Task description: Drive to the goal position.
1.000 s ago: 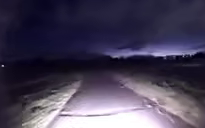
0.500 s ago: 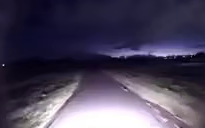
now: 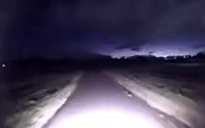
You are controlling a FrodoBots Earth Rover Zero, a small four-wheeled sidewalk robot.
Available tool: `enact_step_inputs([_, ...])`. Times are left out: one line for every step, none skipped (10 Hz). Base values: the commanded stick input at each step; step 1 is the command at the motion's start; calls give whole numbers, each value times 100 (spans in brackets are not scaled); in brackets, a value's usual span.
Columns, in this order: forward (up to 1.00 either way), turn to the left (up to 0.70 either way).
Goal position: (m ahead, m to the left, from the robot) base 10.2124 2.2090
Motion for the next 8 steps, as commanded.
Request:
enact_step_inputs([85,0])
enact_step_inputs([85,0])
enact_step_inputs([85,0])
enact_step_inputs([85,0])
enact_step_inputs([85,0])
enact_step_inputs([85,0])
enact_step_inputs([85,0])
enact_step_inputs([85,0])
